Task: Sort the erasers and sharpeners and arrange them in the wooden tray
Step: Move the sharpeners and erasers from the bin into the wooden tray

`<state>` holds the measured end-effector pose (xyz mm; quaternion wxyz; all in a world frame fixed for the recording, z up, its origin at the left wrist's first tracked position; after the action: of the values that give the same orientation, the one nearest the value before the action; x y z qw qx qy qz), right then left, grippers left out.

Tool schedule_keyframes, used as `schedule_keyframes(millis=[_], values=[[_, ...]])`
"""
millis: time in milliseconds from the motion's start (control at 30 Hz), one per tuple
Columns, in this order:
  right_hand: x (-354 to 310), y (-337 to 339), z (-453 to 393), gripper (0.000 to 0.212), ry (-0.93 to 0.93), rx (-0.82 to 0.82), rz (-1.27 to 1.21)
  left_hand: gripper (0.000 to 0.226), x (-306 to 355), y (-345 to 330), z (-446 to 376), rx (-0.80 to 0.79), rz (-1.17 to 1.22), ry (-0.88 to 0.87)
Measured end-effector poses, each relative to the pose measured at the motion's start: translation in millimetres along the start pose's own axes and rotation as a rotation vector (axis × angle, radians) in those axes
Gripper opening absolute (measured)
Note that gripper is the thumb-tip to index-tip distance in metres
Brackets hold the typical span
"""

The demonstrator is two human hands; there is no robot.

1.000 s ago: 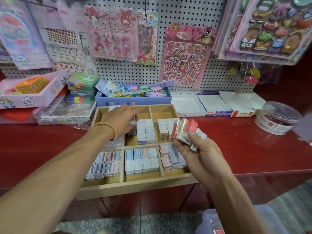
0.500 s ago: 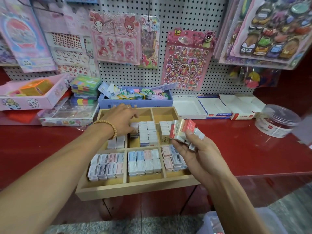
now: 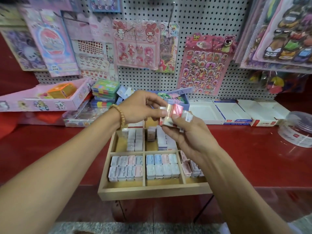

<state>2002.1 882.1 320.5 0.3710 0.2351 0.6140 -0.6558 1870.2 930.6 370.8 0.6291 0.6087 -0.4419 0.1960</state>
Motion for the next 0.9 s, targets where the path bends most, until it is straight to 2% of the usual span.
schedule_keyframes(millis=[200,333,367,533,700,833,900], values=[[-1,-16,-27,0.033,0.025,0.047,0.159,0.023,-18,39,-6,0.092,-0.067,0.054],[2,-6,-37,0.030,0.007,0.114,0.162,0.020,-55,68,-16,0.169,-0.336,0.088],[5,-4,-39,0.029,-0.007,0.116,0.165,0.016,-67,71,-19,0.167,-0.414,0.104],[16,0,-53,0.026,-0.038,0.095,0.191,0.025,-122,74,-38,0.129,-0.652,0.193],[22,0,-72,0.021,-0.037,0.071,0.172,0.026,-154,68,-60,0.129,-0.726,0.213],[27,0,-80,0.023,-0.040,0.040,0.150,0.022,-167,58,-67,0.035,-0.769,0.161],[29,1,-81,0.023,-0.038,0.038,0.131,0.019,-168,59,-67,0.050,-0.782,0.143]])
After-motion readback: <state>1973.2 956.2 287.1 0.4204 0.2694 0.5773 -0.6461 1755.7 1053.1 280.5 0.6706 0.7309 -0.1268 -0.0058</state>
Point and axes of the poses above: each hand's wrist, its own z-axis away from the middle knuckle, its own y-axis out of the back of the hand, x = y × z, the point moved 7 cm from there along -z, towards the middle knuckle, and after that the axes turned 6 degrees about -z, right-handed, at the moved point
